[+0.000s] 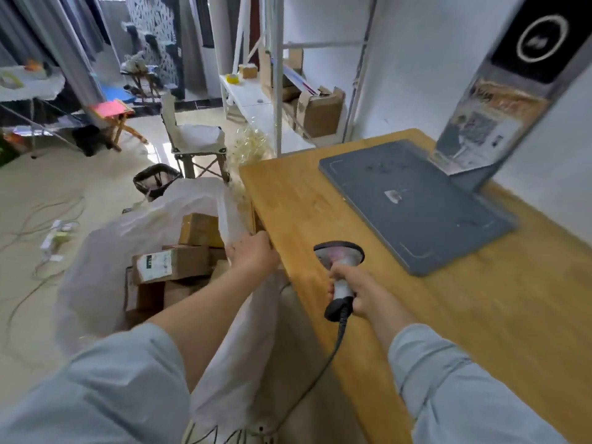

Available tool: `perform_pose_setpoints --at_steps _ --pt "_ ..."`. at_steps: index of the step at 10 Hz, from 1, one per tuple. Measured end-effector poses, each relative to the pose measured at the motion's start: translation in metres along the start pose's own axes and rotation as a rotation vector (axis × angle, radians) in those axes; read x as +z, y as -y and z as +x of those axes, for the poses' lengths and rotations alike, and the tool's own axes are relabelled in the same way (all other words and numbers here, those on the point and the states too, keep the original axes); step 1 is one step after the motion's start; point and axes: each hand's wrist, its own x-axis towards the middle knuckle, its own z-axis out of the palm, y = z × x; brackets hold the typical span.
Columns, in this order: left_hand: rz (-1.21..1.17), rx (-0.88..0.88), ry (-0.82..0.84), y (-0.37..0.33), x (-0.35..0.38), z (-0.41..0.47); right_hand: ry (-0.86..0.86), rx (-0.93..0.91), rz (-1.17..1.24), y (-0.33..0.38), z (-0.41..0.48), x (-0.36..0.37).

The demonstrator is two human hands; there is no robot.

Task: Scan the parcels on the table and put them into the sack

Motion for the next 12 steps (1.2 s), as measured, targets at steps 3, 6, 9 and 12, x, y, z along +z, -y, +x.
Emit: perform_pose_setpoints --at_steps 3,6,9,12 --pt "-0.011 0.427 0.164 -0.205 0.092 -0.125 -0.171 -0.101 0.500 -0.055 -0.107 -0.238" --pt "0.205 0.760 0.183 -0.333 0.157 -0.213 -0.503 -0.244 0.868 -0.135 -0.132 -0.401" --pt "0.345 0.930 0.227 -0.386 0.197 -0.242 -0.746 -0.118 0.834 -0.181 -0.120 -0.460" --pt "0.354 0.947 0.353 -0.377 0.209 -0.232 -0.936 -0.045 0.712 -0.186 -0.114 -0.454"
